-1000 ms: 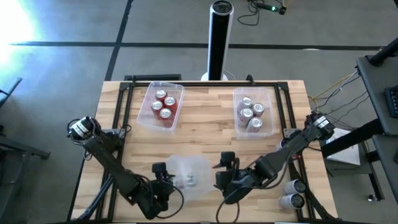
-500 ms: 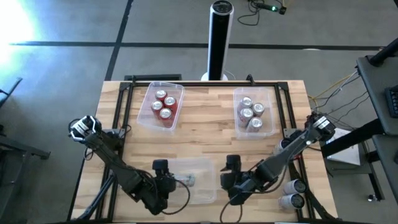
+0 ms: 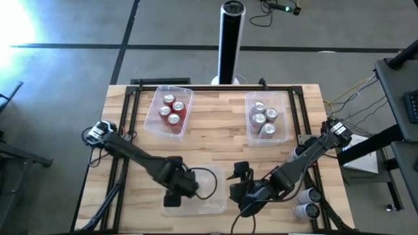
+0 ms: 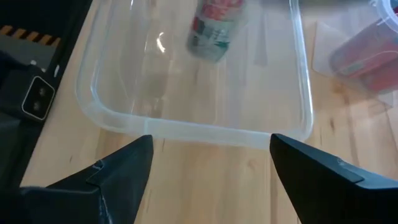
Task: Sort soda cans
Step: Adjust the middle transparent bin on the table
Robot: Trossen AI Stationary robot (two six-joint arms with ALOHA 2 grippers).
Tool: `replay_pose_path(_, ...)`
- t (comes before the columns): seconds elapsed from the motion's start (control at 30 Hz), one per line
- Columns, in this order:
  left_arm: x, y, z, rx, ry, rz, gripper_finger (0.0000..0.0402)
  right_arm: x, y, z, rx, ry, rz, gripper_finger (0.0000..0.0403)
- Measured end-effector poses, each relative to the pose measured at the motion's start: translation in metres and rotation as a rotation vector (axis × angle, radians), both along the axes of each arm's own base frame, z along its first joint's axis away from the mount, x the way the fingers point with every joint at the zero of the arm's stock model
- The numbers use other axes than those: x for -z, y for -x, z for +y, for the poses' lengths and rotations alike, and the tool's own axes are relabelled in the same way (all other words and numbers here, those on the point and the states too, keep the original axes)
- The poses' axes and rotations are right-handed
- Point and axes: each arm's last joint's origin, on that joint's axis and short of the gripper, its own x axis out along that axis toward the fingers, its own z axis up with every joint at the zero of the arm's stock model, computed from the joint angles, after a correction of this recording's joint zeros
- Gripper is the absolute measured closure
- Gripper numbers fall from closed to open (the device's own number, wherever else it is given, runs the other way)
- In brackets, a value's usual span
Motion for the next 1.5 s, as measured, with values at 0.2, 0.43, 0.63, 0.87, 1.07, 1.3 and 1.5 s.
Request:
replay_pose_path(0.2, 0.020, -0.015, -0.001, 0.006, -0.095, 0.196, 0.0172, 0.001, 0.004, 0.006, -0.009, -0.009, 0.004, 0.0096)
replay_pose_path(0.43, 0.043, -0.036, -0.014, 0.092, -0.145, 0.363, 0.0172, 0.002, 0.005, 0.007, -0.003, -0.013, 0.005, 0.0086)
replay_pose_path(0.63, 0.040, -0.048, -0.021, 0.125, -0.120, 0.303, 0.0133, 0.002, 0.006, 0.008, 0.010, -0.029, 0.006, 0.0074)
replay_pose_path(0.87, 0.020, -0.055, -0.024, 0.127, -0.110, 0.208, 0.0108, 0.002, 0.010, 0.013, 0.004, -0.033, 0.008, 0.0069)
replay_pose_path(1.07, 0.001, -0.058, -0.026, 0.106, -0.098, 0.136, 0.0106, 0.002, 0.015, 0.020, -0.078, 0.013, 0.009, 0.0077)
replay_pose_path(1.3, -0.039, -0.046, -0.048, 0.098, -0.167, -0.098, 0.0105, 0.001, 0.017, 0.026, -0.266, 0.081, 0.020, 0.0081)
replay_pose_path(1.5, -0.070, -0.006, -0.076, -0.017, -0.342, -0.380, 0.0104, 0.002, 0.010, 0.017, -0.311, 0.062, 0.052, 0.0107)
